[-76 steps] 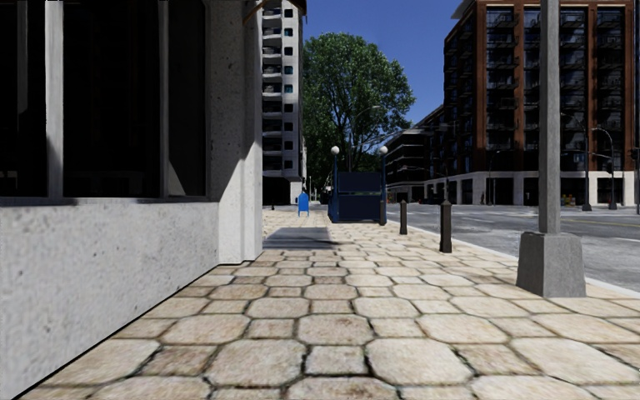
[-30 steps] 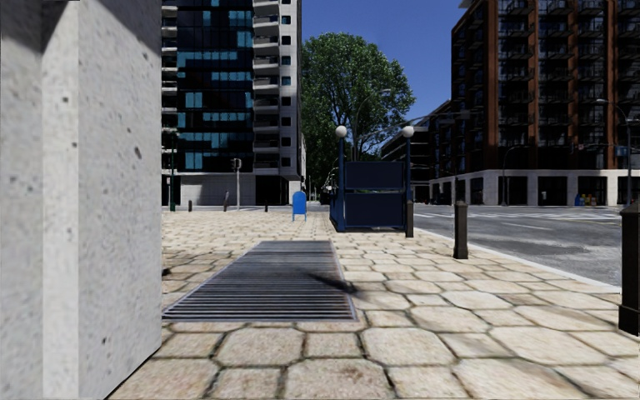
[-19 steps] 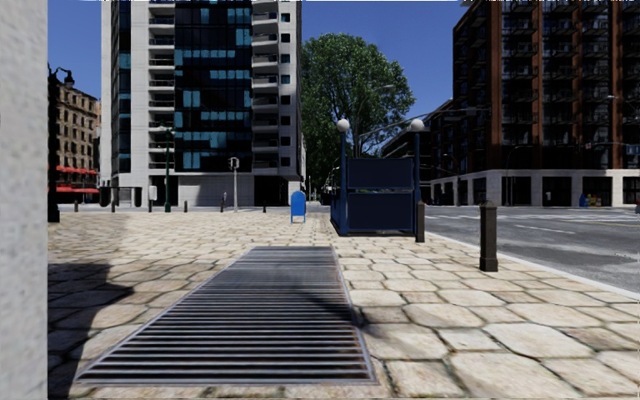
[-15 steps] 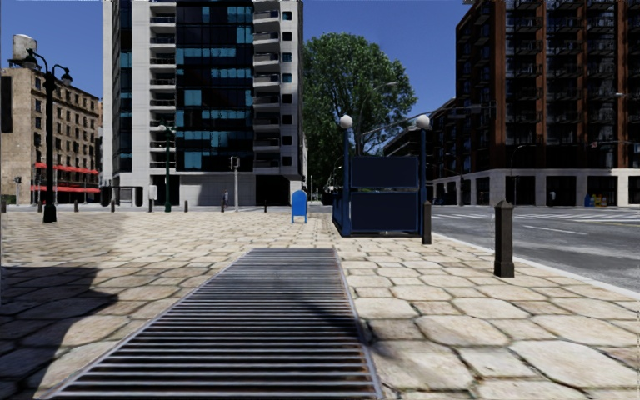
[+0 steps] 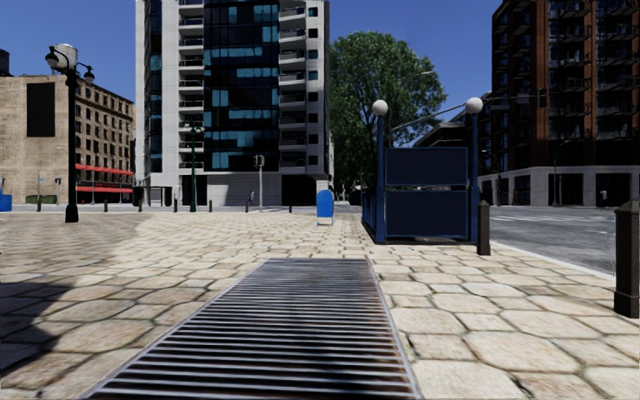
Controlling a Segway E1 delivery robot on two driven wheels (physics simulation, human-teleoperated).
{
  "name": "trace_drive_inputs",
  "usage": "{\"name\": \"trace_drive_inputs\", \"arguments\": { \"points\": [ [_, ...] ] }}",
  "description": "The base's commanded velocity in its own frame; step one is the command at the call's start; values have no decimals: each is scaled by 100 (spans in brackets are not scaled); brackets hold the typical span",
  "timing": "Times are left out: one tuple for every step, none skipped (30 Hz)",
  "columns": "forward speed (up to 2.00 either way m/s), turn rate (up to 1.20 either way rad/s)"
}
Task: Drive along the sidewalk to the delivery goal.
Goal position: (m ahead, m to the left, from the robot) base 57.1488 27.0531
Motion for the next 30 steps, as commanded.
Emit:
{"name": "trace_drive_inputs", "arguments": {
  "points": [
    [192,35],
    [192,35],
    [192,35],
    [192,35],
    [192,35],
    [192,35],
    [192,35],
    [192,35],
    [192,35],
    [192,35],
    [192,35],
    [192,35],
    [192,35],
    [192,35],
    [192,35],
    [192,35],
    [192,35],
    [192,35],
    [192,35],
    [192,35],
    [192,35],
    [192,35],
    [192,35],
    [192,35],
    [192,34],
    [192,34],
    [192,34],
    [192,34],
    [192,34],
    [192,31]
  ]
}}
